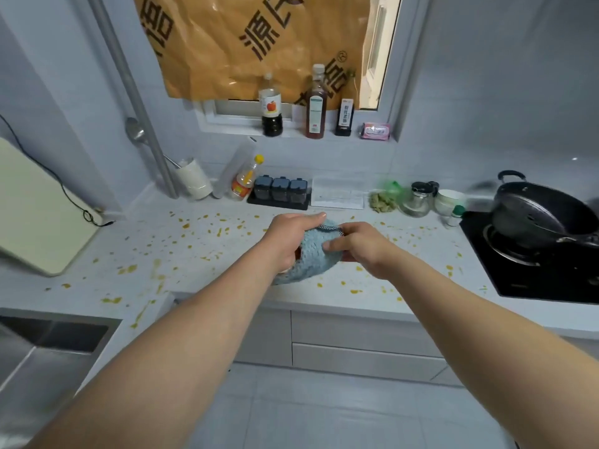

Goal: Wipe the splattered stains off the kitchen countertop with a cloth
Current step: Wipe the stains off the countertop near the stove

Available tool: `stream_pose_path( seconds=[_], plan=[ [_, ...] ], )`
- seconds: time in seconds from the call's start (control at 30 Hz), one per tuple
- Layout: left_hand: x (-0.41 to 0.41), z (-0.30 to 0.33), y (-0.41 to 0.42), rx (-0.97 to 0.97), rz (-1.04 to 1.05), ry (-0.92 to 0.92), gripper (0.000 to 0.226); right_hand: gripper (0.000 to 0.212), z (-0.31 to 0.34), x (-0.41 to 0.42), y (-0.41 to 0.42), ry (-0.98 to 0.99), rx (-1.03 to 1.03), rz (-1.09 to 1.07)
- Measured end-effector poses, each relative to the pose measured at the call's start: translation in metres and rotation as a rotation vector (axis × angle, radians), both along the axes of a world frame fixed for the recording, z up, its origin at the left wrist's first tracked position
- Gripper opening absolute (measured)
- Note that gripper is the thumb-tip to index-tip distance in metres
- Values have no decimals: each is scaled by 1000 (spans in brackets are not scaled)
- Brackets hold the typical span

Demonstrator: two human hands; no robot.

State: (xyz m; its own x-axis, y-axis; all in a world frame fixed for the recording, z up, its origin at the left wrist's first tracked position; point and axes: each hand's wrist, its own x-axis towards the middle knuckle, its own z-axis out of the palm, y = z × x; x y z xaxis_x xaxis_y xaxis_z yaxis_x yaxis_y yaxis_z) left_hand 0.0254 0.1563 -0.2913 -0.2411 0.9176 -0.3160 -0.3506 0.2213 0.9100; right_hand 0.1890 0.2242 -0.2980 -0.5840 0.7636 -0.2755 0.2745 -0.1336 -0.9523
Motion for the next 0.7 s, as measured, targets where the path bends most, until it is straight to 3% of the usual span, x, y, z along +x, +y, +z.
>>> stream_pose_path(
  seconds=[0.17, 0.3, 0.4, 0.5, 0.6, 0.7],
  plan=[
    [18, 2, 13, -33, 3, 16, 37, 28, -2, 17, 7, 226, -208, -205],
    [29, -1, 12, -288, -172, 68, 55, 33, 5, 15, 10, 211, -195, -379],
    [39, -5, 22, -115, -129, 197, 16, 26, 8, 19, 13, 155, -159, -474],
    [30, 4, 35, -2, 45, 295, 22, 24, 8, 33, 22, 51, -95, -577],
    [18, 3, 42, 39, 16, 156, 32, 40, 8, 43, 27, 107, -78, -670],
    [17, 0, 44, 100, -57, -5, 36, 86, 0, 43, 17, 145, -123, -552]
  ],
)
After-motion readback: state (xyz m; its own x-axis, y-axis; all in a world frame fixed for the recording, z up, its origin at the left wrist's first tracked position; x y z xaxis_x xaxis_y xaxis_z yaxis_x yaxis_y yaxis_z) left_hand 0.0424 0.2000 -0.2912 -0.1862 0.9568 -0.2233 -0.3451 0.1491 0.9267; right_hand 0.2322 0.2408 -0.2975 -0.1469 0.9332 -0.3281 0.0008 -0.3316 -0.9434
